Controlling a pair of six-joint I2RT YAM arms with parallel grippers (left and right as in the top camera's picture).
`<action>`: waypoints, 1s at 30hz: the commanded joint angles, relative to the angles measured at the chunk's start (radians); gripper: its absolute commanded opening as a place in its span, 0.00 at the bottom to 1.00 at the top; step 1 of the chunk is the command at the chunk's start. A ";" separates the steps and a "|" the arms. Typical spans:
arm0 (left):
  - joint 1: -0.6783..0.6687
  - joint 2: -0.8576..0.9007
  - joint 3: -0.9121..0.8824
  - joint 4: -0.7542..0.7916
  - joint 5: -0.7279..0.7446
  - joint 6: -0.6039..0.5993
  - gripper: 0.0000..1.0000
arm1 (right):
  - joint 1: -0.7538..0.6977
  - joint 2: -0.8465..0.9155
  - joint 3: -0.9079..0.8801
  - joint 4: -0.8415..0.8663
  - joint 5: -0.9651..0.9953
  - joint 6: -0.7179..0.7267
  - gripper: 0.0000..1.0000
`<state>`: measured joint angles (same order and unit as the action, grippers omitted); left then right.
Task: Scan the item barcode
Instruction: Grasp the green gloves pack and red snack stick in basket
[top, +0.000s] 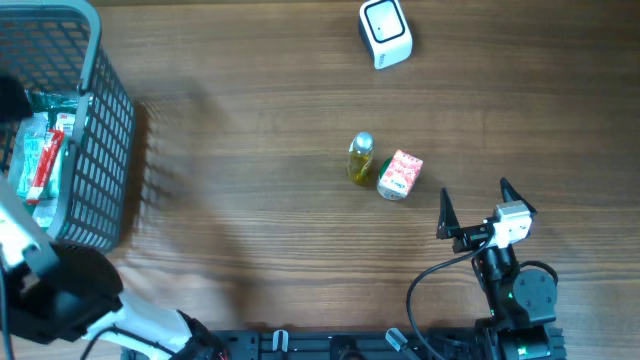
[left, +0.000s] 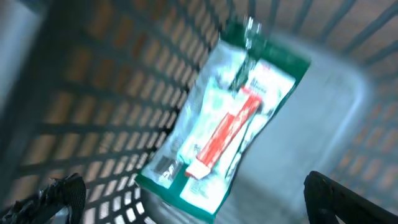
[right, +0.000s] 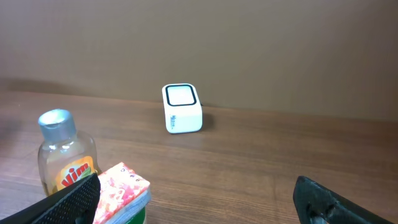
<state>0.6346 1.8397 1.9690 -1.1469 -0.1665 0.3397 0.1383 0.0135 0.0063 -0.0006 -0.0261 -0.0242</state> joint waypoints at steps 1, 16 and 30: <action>0.052 0.020 -0.100 0.040 0.056 0.104 1.00 | -0.006 -0.006 -0.001 0.003 -0.010 -0.002 1.00; 0.110 0.279 -0.284 0.243 0.200 0.390 1.00 | -0.006 -0.006 -0.001 0.003 -0.010 -0.002 1.00; 0.109 0.372 -0.323 0.321 0.200 0.389 0.88 | -0.006 -0.006 -0.001 0.003 -0.010 -0.001 1.00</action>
<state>0.7433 2.1731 1.6878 -0.8288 0.0364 0.7151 0.1383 0.0135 0.0063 -0.0006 -0.0261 -0.0242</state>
